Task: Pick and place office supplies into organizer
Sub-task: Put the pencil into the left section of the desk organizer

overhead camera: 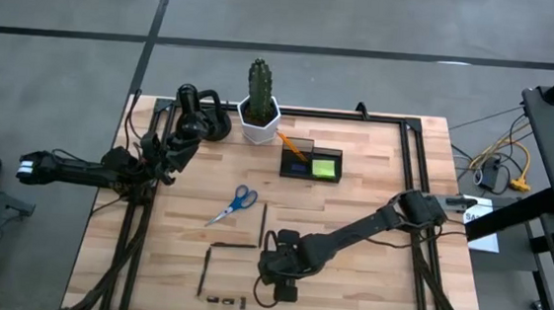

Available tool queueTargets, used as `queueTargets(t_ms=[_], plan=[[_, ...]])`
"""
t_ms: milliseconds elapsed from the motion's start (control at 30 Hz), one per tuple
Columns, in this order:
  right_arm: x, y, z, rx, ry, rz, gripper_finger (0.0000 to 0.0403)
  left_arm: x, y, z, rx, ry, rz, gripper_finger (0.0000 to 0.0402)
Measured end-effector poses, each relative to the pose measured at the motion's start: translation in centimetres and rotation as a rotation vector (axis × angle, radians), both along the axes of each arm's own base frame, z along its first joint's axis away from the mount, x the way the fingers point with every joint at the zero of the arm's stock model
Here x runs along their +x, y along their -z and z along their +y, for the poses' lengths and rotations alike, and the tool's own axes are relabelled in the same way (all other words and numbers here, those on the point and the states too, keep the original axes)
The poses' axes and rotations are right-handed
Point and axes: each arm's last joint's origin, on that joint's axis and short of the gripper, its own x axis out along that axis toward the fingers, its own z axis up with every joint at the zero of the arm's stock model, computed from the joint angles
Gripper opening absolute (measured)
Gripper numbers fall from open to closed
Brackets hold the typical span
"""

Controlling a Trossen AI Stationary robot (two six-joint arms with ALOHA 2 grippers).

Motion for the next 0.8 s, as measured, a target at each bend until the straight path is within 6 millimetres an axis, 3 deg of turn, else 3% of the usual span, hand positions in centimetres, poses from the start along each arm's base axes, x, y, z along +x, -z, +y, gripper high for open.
queueTargets(t_ms=[367,800], plan=[[-0.3,0.7,-0.2,-0.016,-0.003,0.025,0.0167,0.0,0.0,0.0,0.003,0.006,0.001,0.013],[-1.5,3.0,-0.8,-0.039,-0.006,0.107,0.0173,0.0,0.0,0.0,0.006,0.013,0.001,0.013]])
